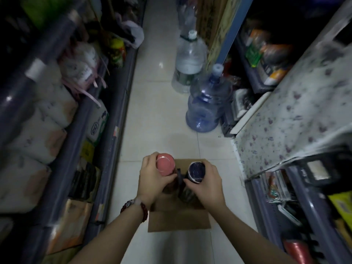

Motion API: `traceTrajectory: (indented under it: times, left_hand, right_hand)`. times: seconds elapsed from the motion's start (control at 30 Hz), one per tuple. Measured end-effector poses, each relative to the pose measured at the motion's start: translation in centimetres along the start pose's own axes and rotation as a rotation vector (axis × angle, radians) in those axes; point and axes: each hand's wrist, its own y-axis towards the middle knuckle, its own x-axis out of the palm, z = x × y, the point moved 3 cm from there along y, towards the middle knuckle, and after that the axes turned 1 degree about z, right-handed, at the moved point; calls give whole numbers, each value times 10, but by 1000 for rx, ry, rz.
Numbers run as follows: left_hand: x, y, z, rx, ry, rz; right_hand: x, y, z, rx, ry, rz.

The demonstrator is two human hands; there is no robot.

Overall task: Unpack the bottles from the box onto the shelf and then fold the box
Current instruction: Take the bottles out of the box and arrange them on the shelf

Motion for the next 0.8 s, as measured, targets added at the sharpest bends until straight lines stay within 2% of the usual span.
traceTrajectory:
  times: [0.23,0.5,0.67,0.8]
  left_hand:
    - [-93,15,162,93,8,-47]
    - [-162,16,326,244,-73,-92]
    - [-196,8,425,387,-124,-107]
    - [-224,-13,501,507,-283,-92]
  right_hand:
    - [-143,0,-119,-68,-34,159]
    - [-287,-7,-222,-114,-4,368]
    - [-367,-24,-276,-120,110,489]
    - [-431,-50,-308,-155,259,620]
